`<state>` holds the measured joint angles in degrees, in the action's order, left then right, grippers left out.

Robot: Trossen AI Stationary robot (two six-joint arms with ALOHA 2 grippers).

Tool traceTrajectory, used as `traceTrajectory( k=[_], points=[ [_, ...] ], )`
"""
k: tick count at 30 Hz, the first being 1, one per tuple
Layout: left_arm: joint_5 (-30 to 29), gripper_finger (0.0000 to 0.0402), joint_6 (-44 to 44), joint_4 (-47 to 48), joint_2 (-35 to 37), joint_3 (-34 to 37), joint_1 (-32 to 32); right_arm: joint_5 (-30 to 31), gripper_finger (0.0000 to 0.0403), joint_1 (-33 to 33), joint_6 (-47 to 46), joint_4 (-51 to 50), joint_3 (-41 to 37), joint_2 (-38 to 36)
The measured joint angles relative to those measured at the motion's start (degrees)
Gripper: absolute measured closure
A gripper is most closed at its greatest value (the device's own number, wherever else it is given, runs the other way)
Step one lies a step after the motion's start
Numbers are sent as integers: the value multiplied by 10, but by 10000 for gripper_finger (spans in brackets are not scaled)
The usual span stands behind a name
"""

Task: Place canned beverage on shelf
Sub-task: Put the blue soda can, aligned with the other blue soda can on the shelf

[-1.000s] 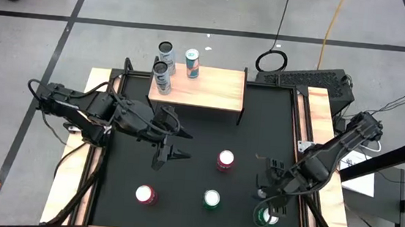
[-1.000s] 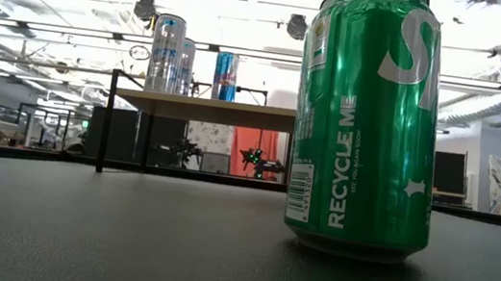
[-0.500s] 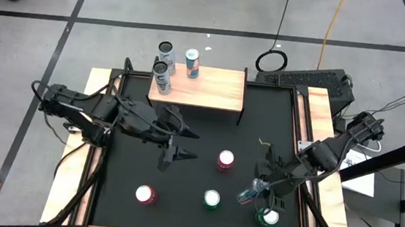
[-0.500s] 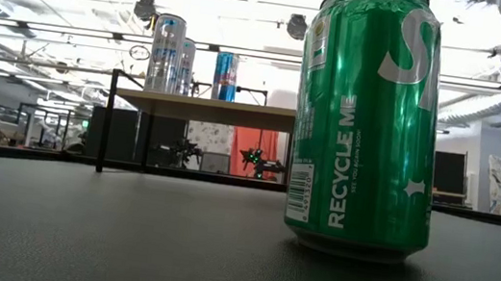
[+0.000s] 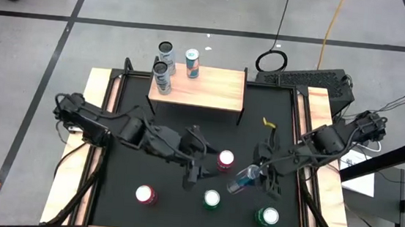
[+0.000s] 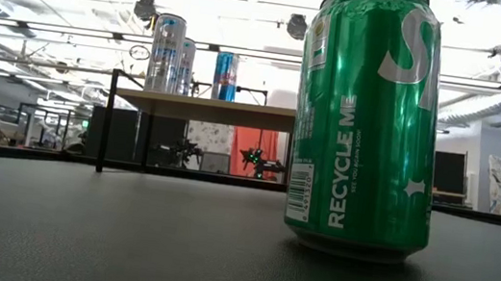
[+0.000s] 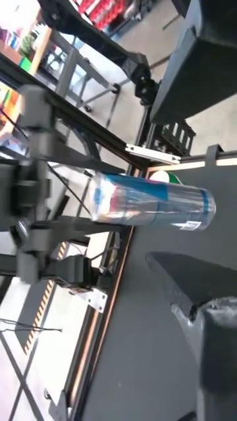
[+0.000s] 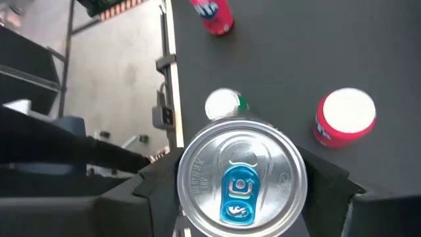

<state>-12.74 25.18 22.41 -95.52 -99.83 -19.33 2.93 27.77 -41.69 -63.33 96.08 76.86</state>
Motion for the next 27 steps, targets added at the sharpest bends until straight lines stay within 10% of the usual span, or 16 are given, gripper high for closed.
traceTrajectory(
  k=[5,27],
  points=[
    [-4,7,34,-10,-15,0,2,0,179,-17,8,6,18,0],
    [90,6,14,-56,-40,1,49,-2,179,-65,8,89,28,0]
  ],
)
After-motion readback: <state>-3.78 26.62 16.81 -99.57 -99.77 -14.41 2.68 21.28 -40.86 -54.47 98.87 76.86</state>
